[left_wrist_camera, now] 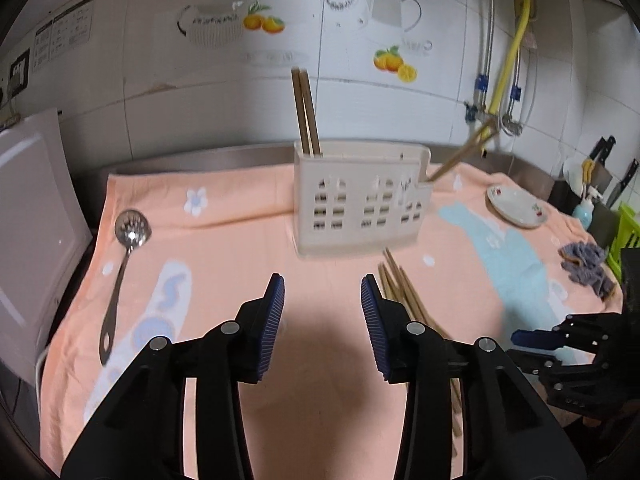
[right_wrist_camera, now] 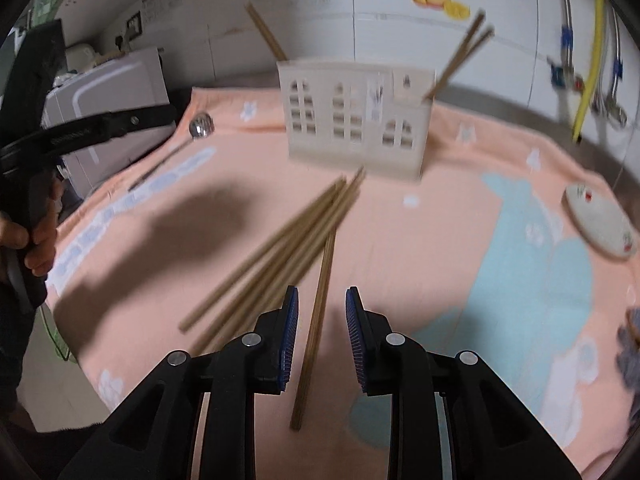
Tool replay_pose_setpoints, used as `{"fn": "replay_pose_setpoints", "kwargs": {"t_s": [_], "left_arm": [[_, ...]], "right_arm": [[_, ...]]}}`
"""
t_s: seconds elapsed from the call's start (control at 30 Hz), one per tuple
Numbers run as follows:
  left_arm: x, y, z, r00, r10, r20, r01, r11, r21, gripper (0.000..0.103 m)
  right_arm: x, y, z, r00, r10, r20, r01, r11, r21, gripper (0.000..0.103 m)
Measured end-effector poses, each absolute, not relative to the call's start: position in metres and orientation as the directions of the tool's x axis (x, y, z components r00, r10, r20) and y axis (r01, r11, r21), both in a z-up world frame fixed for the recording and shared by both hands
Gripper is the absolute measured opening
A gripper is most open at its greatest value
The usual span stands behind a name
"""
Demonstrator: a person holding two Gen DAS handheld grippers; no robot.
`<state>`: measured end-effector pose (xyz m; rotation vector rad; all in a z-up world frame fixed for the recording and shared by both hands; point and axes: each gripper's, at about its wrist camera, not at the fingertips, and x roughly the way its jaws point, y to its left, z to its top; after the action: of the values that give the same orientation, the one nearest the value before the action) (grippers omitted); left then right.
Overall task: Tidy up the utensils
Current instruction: 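Grasp a chopstick with the right gripper while the left gripper grasps another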
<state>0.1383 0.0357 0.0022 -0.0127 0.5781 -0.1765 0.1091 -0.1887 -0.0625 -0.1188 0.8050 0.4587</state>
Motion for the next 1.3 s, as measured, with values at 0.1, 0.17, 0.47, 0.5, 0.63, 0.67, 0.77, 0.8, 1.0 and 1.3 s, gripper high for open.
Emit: {"fn": "replay_pose_setpoints", "kwargs": {"t_s": [0.1,0.17,0.47,0.5,0.63,0.67,0.77,0.8,1.0,1.3], "left_arm": [[0.131,0.035,-0.01,0.807,-0.186,-0.561,0.168,0.982,-0.084,0.04],[0.128,0.034,-0.017,0.796,-0.194,-0.574,0.173,0.981,-0.092,0.04],[0.118,0.024,-0.046,0.746,-0.233,-0.623,0.197,0.972,-0.127,0.04],[0.117,0.023,-0.048,0.742,-0.236,-0.627,0.199,0.971,-0.129,0.04],[0.114,0.015,-0.06,0.717,-0.252,-0.65,0.218,0.967,-0.134,0.04],[0.113,0.013,-0.062,0.712,-0.255,-0.654,0.221,0.966,-0.136,0.04],[0.111,0.009,-0.068,0.698,-0.271,-0.663,0.231,0.961,-0.15,0.04],[0.11,0.007,-0.07,0.693,-0.277,-0.666,0.236,0.96,-0.153,0.04],[0.108,-0.007,-0.08,0.661,-0.314,-0.682,0.277,0.946,-0.167,0.04],[0.118,-0.023,-0.096,0.614,-0.348,-0.708,0.31,0.932,-0.188,0.022]], "right_arm": [[0.108,-0.19,-0.076,0.58,0.355,-0.733,-0.421,0.901,0.104,0.022],[0.106,-0.19,-0.084,0.568,0.356,-0.742,-0.413,0.903,0.118,0.019],[0.107,-0.186,-0.093,0.561,0.345,-0.752,-0.402,0.908,0.116,0.012],[0.107,-0.186,-0.092,0.561,0.345,-0.752,-0.402,0.908,0.116,0.012],[0.106,-0.184,-0.092,0.568,0.333,-0.753,-0.404,0.91,0.098,0.011],[0.105,-0.184,-0.092,0.57,0.329,-0.753,-0.404,0.91,0.093,0.011],[0.101,-0.183,-0.093,0.579,0.314,-0.753,-0.408,0.91,0.066,0.011],[0.101,-0.182,-0.093,0.582,0.308,-0.752,-0.409,0.911,0.057,0.009],[0.1,-0.184,-0.093,0.594,0.3,-0.746,-0.4,0.915,0.049,0.007],[0.095,-0.192,-0.076,0.635,0.304,-0.71,-0.388,0.92,0.046,0.007]]}}
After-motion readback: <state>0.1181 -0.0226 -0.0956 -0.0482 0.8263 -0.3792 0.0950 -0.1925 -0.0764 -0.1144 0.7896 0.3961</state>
